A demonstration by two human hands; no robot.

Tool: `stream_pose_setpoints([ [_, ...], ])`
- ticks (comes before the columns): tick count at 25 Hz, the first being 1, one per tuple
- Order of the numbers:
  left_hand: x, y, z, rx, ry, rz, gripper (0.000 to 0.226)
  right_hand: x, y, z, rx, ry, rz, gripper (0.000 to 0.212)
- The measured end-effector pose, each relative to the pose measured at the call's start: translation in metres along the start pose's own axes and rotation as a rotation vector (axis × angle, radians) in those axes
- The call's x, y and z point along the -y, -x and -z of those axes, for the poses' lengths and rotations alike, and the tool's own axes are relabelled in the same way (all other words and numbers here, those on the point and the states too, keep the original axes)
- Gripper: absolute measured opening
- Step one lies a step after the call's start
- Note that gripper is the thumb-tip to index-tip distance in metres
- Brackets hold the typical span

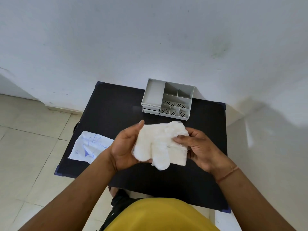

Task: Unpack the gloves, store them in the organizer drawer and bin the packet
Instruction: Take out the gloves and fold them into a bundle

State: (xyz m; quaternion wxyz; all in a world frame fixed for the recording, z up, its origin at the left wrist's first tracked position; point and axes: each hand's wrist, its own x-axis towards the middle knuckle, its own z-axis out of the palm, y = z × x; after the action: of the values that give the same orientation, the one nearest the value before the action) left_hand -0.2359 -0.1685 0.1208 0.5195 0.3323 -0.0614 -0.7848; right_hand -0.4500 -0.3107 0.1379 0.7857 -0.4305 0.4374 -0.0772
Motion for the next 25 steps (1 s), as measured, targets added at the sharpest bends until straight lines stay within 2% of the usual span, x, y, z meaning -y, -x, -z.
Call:
stream_pose_setpoints([
  [4, -0.011, 0.009, 0.004, 0.159, -0.072, -0.095, 0.086, -0.017, -0.004, 0.012, 0.089, -0.343, -0.092, 0.047],
  [7, -0.017, 0.014, -0.005, 0.091, -0.291, -0.144, 0.108, -0.020, -0.004, 0.013, 0.107, -0.455, -0.122, 0.037],
  [9, -0.011, 0.011, -0.016, -0.009, -0.609, -0.158, 0.103, -0.022, -0.006, 0.015, 0.105, -0.488, -0.162, 0.028],
  [11, 0.000, 0.005, -0.018, -0.166, -0.824, -0.170, 0.081, -0.025, -0.007, 0.015, 0.074, -0.496, -0.231, 0.033],
  [12, 0.006, 0.000, -0.016, -0.254, -0.791, -0.163, 0.066, -0.030, -0.008, 0.014, 0.063, -0.483, -0.285, 0.042],
  [14, 0.017, -0.006, -0.009, -0.430, -0.521, -0.062, 0.043, -0.044, -0.010, 0.012, 0.038, -0.470, -0.406, 0.049],
  [16, 0.031, -0.006, -0.003, -0.537, -0.320, 0.084, 0.045, -0.063, -0.010, 0.013, 0.006, -0.439, -0.482, 0.043],
  [18, 0.040, -0.002, 0.001, -0.574, -0.276, 0.131, 0.048, -0.075, -0.009, 0.015, -0.024, -0.391, -0.497, 0.039],
  [21, 0.044, 0.006, 0.002, -0.517, -0.226, 0.068, 0.054, -0.077, -0.003, 0.014, -0.011, -0.294, -0.382, 0.032],
  [25, 0.032, 0.020, 0.000, -0.236, -0.312, -0.018, 0.057, -0.063, -0.002, 0.017, -0.002, -0.163, -0.245, 0.031],
])
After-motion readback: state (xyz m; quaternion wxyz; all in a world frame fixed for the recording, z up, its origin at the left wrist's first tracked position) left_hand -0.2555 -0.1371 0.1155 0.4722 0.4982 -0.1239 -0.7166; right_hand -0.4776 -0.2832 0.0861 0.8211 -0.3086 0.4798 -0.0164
